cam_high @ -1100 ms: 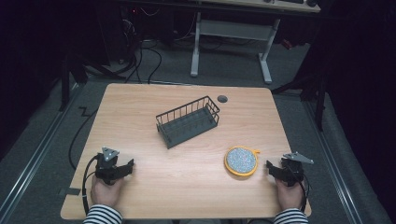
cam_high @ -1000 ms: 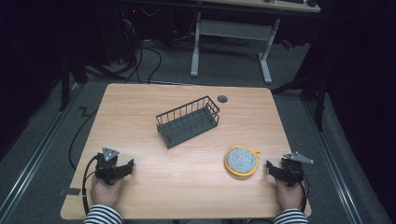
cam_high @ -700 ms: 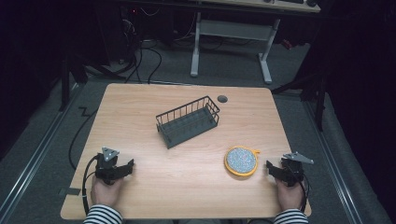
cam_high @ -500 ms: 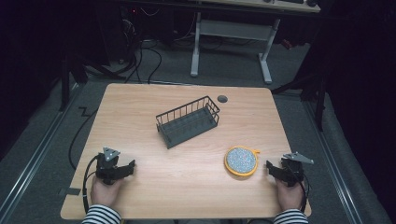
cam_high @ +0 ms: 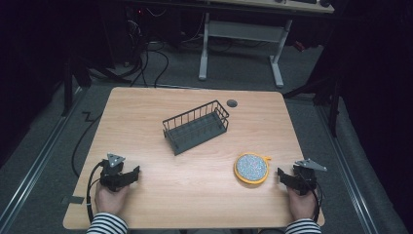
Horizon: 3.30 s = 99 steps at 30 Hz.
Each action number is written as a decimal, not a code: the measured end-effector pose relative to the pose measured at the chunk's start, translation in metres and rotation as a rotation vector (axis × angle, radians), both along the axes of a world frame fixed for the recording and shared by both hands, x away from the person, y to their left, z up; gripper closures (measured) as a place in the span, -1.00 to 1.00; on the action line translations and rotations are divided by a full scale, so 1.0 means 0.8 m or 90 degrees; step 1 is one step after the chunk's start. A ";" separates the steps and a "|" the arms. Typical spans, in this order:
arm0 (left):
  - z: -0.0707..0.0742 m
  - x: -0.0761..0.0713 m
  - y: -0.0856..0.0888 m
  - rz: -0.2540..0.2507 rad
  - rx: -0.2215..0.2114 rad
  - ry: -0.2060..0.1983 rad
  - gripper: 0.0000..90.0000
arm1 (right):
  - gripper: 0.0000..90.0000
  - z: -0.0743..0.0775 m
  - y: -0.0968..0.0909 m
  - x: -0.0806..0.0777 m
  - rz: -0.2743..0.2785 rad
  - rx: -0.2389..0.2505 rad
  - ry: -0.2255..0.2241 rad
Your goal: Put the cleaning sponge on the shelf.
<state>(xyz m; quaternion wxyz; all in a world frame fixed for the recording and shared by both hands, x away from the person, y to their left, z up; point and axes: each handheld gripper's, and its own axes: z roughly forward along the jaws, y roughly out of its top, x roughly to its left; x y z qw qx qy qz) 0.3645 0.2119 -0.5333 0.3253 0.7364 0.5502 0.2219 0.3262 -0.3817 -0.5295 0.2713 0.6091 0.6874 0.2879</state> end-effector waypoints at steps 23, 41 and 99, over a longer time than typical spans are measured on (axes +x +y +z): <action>0.047 0.000 -0.023 -0.055 -0.072 0.013 -0.34 | -0.29 0.000 0.001 -0.001 0.004 0.005 0.002; 0.095 0.030 -0.060 -0.102 -0.077 0.007 -0.35 | -0.29 0.000 0.000 0.000 0.004 0.005 0.002; 0.117 0.142 -0.140 -0.132 -0.007 0.054 -0.07 | -0.31 0.000 0.002 -0.001 0.014 0.006 0.002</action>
